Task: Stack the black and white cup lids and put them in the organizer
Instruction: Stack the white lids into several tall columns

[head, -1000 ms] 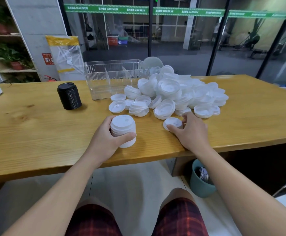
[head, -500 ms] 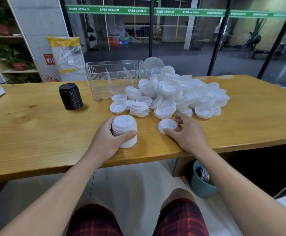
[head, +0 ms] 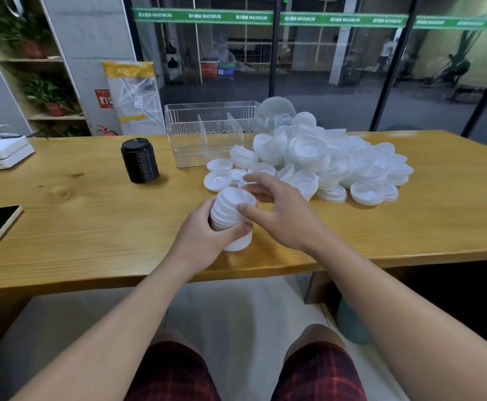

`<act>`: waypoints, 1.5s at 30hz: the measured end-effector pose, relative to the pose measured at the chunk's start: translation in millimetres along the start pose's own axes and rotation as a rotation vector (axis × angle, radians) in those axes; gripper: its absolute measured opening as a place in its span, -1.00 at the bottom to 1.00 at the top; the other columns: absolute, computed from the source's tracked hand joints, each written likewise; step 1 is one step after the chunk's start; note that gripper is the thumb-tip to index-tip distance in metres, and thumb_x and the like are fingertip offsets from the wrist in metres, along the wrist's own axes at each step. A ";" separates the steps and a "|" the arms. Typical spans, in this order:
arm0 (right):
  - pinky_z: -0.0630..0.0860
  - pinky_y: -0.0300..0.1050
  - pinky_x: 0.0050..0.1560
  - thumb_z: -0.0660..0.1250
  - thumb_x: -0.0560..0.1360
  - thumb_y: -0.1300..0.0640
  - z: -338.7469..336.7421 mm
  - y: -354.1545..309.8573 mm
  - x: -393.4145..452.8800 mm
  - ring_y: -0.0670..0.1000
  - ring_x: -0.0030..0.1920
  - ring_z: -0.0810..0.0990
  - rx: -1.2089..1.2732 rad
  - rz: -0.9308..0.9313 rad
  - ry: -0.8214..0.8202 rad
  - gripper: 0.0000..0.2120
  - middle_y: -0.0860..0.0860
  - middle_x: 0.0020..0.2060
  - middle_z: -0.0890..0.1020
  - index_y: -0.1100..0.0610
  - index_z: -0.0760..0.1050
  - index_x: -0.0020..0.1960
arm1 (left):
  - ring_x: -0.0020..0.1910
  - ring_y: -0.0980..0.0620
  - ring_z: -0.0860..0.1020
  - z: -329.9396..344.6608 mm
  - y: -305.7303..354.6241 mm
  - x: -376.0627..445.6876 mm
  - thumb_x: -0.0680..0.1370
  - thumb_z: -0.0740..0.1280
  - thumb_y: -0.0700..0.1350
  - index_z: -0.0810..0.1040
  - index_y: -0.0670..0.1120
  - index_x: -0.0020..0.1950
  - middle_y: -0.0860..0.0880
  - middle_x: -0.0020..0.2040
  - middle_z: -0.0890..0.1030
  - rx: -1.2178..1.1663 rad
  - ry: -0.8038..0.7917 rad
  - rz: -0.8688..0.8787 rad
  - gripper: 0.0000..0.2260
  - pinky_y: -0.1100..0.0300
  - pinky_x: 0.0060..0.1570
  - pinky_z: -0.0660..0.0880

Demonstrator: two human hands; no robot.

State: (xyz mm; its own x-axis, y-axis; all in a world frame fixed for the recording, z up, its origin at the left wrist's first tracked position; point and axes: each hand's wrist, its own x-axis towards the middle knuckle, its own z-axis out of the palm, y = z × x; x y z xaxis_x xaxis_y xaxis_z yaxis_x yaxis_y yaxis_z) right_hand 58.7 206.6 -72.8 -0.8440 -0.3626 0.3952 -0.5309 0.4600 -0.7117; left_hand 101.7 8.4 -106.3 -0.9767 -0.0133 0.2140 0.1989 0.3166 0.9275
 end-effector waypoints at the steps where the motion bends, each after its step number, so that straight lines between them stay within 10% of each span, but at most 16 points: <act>1: 0.52 -0.13 0.46 0.52 0.59 -0.08 1.5 -2.1 2.8 -0.23 0.38 0.57 -0.018 -0.011 -0.027 -0.43 -0.13 0.38 0.64 -0.03 0.46 0.56 | 0.12 0.14 0.73 0.4 0.8 0.1 0.50 0.67 0.12 0.64 0.17 0.33 0.15 0.15 0.77 -0.002 -0.007 0.001 -0.56 0.00 0.19 0.67; 25: 0.44 0.00 0.56 0.48 0.63 -0.08 12.3 27.9 26.0 -0.22 0.51 0.47 0.027 -0.032 -0.185 -0.36 -0.19 0.51 0.53 -0.06 0.37 0.64 | 0.24 0.17 0.67 -22.4 -14.3 40.9 0.42 0.72 0.14 0.44 0.21 0.47 0.16 0.27 0.69 0.056 -0.120 0.026 -0.28 -0.01 0.32 0.62; 34: 0.59 -0.09 0.21 0.46 0.62 -0.15 8.8 58.9 61.6 -0.16 0.13 0.60 -0.246 0.159 0.241 -0.54 -0.14 0.24 0.65 0.02 0.55 0.44 | 0.21 0.23 0.66 -64.7 -32.2 91.5 0.41 0.71 0.14 0.44 0.20 0.48 0.19 0.29 0.66 0.088 -0.112 -0.014 -0.28 0.16 0.18 0.59; 40: 0.51 -0.03 0.10 0.35 0.57 -0.41 20.0 68.0 99.1 0.09 0.23 0.62 -0.573 0.217 0.148 -0.29 0.05 0.30 0.60 0.10 0.46 0.47 | 0.32 0.25 0.60 -48.6 -36.8 106.4 0.36 0.68 0.34 0.55 0.25 0.39 0.25 0.33 0.64 0.110 0.066 0.089 -0.33 0.12 0.28 0.57; 45: 0.38 0.01 -0.22 0.26 0.50 -0.56 27.6 66.0 132.2 0.10 -0.11 0.58 -0.824 0.224 0.093 -0.27 0.00 0.01 0.65 0.08 0.45 0.26 | 0.08 0.09 0.70 -37.8 -40.6 118.8 0.42 0.64 0.21 0.64 0.13 0.23 0.14 0.12 0.72 0.076 0.076 0.101 -0.55 0.01 0.03 0.67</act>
State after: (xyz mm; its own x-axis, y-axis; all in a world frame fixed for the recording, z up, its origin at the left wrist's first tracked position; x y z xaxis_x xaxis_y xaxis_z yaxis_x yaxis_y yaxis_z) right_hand -85.9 166.6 -83.6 -0.9194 -0.1416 0.3669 -0.2064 0.9678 -0.1438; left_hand -19.3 -41.9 -107.0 -0.9426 -0.0490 0.3302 0.2861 0.3908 0.8749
